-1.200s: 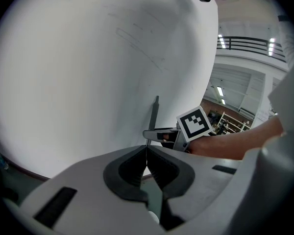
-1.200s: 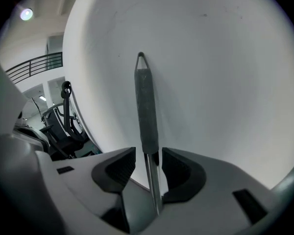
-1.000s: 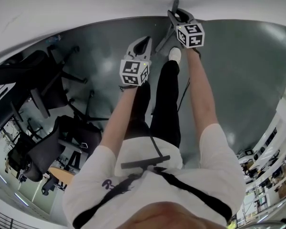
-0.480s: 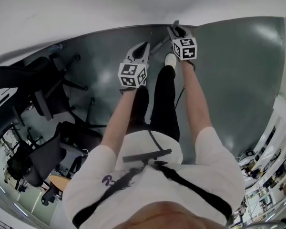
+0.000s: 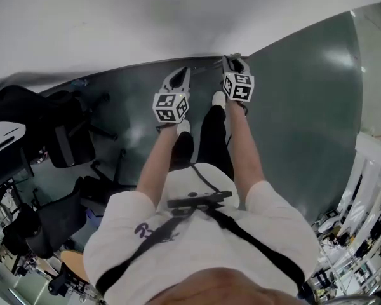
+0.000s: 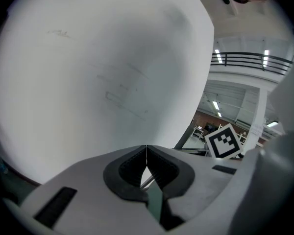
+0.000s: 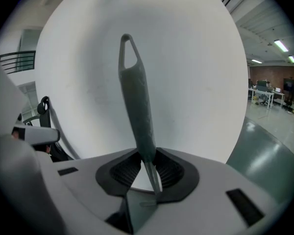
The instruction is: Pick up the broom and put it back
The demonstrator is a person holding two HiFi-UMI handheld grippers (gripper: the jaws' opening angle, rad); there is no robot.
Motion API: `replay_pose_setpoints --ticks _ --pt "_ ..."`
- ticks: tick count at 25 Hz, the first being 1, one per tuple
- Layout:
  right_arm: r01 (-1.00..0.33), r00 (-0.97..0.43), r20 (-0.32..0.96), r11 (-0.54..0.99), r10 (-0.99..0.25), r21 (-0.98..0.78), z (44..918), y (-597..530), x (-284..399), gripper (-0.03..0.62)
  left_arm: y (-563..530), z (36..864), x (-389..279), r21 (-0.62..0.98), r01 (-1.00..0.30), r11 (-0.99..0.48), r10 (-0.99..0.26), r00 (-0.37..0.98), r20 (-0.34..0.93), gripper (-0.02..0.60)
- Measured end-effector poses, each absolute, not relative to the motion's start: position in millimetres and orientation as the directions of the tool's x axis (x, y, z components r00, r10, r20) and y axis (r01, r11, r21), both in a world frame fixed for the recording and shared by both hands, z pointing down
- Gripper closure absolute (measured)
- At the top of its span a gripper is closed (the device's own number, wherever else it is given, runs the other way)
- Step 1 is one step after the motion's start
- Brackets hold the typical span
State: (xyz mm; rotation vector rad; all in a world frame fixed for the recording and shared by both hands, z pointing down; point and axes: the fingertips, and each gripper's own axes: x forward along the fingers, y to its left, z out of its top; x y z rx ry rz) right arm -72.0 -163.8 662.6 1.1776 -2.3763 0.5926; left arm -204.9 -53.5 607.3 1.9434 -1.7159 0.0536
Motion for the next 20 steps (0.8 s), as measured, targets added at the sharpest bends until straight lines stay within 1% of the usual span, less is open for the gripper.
replay_pose_setpoints --ticks 5,12,16,20 --pt "-0.827 -0.551 0.427 0.536 -0.717 -0.167 568.7 -150.7 -76.6 0.493 -53.6 539.7 -203.5 0.287 -0.953 -0.095 -0.933 0.185 0.308 0.569" --pt "-0.854 -0.521 0.221 0.497 -0.825 -0.156 437.4 -129.4 -66.4 0.491 -48.2 428.7 -212.6 0.216 -0.972 -0.088 -0.972 0.132 0.194 0.569" --pt "-0.867 -0.491 0.100 0.475 -0.865 -0.151 378.4 -117.4 -52.1 0.491 -36.8 384.5 -216.9 0.198 -0.976 -0.085 -0.985 0.112 0.133 0.569" --pt "-0.876 -0.469 -0.003 0.465 -0.883 -0.131 323.6 -99.2 -34.7 0.491 -26.5 344.6 -205.9 0.174 -0.979 -0.102 -0.989 0.119 0.087 0.569"
